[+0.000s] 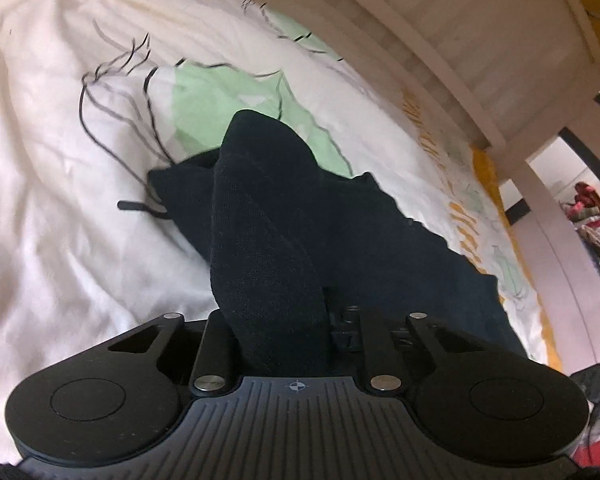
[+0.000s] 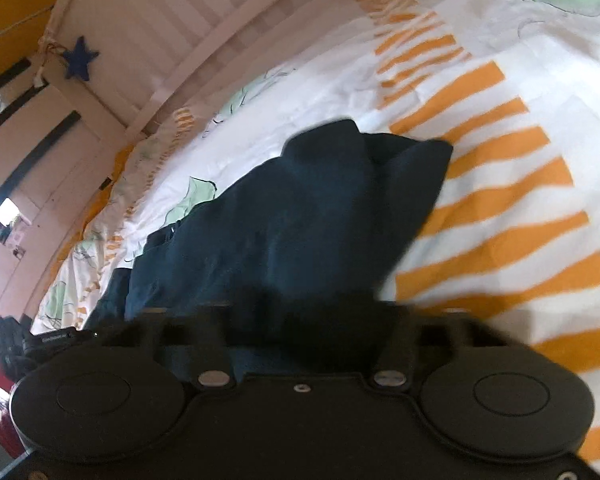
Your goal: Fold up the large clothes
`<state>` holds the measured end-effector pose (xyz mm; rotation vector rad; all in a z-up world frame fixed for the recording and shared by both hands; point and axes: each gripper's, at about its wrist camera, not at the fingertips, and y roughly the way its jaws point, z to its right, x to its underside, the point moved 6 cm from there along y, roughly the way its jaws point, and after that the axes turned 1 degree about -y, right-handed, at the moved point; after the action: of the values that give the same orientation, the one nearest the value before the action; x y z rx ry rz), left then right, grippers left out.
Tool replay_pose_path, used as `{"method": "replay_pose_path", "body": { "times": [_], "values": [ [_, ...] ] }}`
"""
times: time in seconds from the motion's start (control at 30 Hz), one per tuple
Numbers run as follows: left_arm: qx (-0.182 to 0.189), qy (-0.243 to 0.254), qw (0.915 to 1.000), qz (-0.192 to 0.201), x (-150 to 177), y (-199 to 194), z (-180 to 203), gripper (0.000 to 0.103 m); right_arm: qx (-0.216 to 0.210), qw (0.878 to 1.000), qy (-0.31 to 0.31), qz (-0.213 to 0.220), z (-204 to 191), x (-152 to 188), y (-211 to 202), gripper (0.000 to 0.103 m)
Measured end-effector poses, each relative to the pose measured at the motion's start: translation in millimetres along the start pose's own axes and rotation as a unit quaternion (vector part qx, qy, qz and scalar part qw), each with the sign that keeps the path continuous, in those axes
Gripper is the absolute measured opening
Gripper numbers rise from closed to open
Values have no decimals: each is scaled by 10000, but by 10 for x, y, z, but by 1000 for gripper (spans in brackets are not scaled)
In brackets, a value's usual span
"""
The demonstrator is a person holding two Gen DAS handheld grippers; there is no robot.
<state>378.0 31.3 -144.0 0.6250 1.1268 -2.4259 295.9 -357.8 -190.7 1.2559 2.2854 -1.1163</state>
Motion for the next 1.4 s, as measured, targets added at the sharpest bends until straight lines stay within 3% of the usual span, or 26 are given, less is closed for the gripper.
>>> {"method": "replay_pose_path", "body": {
  "times": [0.13,0.3,0.53,0.63,0.7,0.77,0.83,0.9,0.93,1.13,1.4],
  "values": [
    [213,-262,9992,235,-16,-249,139,19,86,9998,27,178,-162,-46,-190,29],
    [469,-163,9984,254,71,-579,391,18,-78,9994,116,304,-342,-3,-579,25],
    [723,-303,9969,-66,525,-1062,461,19,-62,9999,139,60,-514,339,-1196,24],
    [727,-366,9962,-318,766,-1215,387,19,63,9992,181,-364,-512,609,-1396,25],
    [529,-237,9973,-448,936,-1241,284,20,193,9972,205,-686,-474,796,-1433,27],
    [-11,-75,9988,-475,1062,-1189,126,25,455,9944,143,-946,-389,990,-1425,36],
    [-402,106,9984,-380,1124,-1133,-15,36,840,9918,142,-954,-250,1103,-1374,57],
    [-645,220,9973,-262,1153,-1084,-98,50,1065,9904,268,-844,-130,1132,-1319,66],
    [-734,296,9967,-191,1155,-1072,-110,57,1086,9906,312,-766,-93,1122,-1290,67],
    [-948,562,9939,-48,1148,-1034,-140,71,1006,9944,261,-194,7,915,-1177,69],
    [-999,679,9927,70,1234,-1089,-139,78,1405,9887,133,510,184,769,-1203,71]
  ]
}}
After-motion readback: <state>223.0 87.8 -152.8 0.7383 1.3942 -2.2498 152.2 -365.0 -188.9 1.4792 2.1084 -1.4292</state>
